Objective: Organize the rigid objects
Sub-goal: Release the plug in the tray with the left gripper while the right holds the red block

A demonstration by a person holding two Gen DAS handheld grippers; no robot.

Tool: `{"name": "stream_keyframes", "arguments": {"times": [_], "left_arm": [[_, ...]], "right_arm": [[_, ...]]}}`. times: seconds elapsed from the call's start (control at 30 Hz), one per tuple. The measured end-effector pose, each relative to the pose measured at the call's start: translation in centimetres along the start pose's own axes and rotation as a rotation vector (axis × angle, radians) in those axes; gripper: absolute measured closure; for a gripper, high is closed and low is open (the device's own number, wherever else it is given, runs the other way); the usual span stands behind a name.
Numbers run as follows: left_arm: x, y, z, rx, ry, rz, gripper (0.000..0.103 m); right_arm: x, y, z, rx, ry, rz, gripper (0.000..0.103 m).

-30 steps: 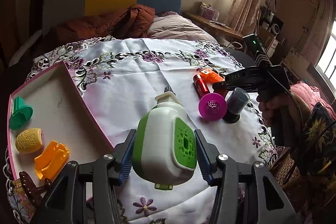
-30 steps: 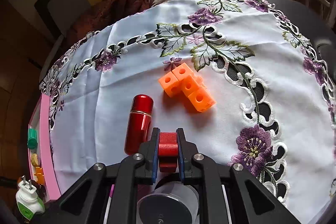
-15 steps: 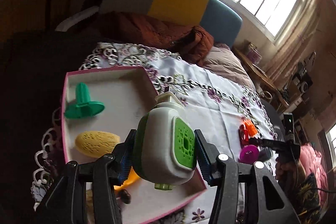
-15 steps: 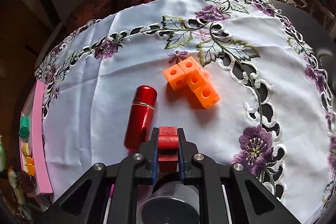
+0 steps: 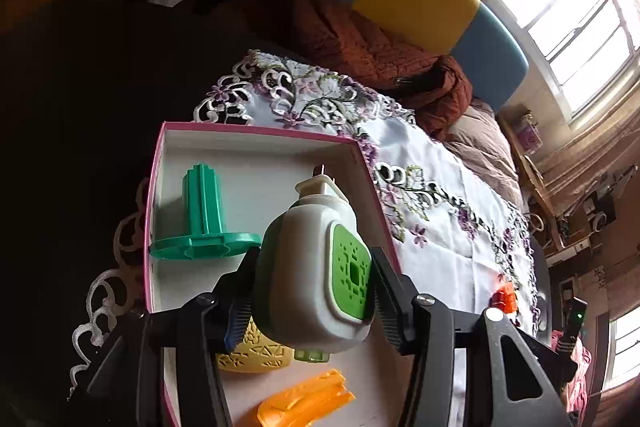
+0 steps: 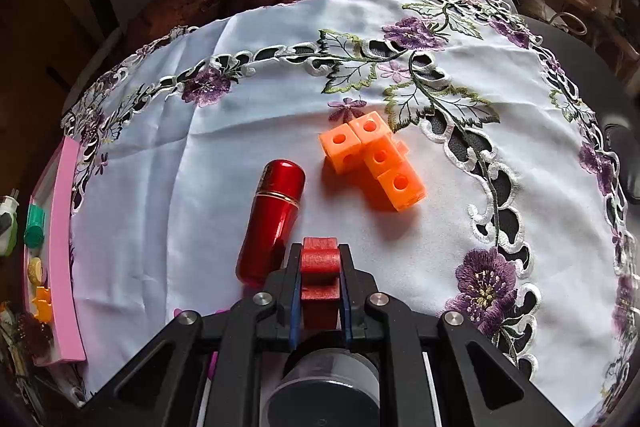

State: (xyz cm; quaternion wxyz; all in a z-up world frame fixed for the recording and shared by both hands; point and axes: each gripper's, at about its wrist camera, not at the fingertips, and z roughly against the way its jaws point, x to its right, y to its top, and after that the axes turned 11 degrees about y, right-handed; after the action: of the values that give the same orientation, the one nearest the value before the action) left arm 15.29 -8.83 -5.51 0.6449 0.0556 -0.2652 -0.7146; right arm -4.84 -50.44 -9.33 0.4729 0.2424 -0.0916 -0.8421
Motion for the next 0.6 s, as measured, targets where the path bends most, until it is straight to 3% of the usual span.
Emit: {"name": "stream_keyframes", "arguments": {"times": [0.17,0.3,0.6], "left_arm": [[0.1,-0.3,-3.5,-0.073,0.092,-0.048,0.050],[-0.5,-0.4,-4.7,-0.137,0.080,-0.017,0.049],[0.4,0.1,-1.0,-0.019,0.111,-0.072,0.048]], "right_arm": [[-0.1,0.0,-0.3,-0.011,-0.007,0.012,0.088],[-0.3,0.0,-0.5,-0.019,-0.014,0.025,0.088],[-0.3,0.0,-0.7,-0.025,-0.019,0.029,0.088]]}}
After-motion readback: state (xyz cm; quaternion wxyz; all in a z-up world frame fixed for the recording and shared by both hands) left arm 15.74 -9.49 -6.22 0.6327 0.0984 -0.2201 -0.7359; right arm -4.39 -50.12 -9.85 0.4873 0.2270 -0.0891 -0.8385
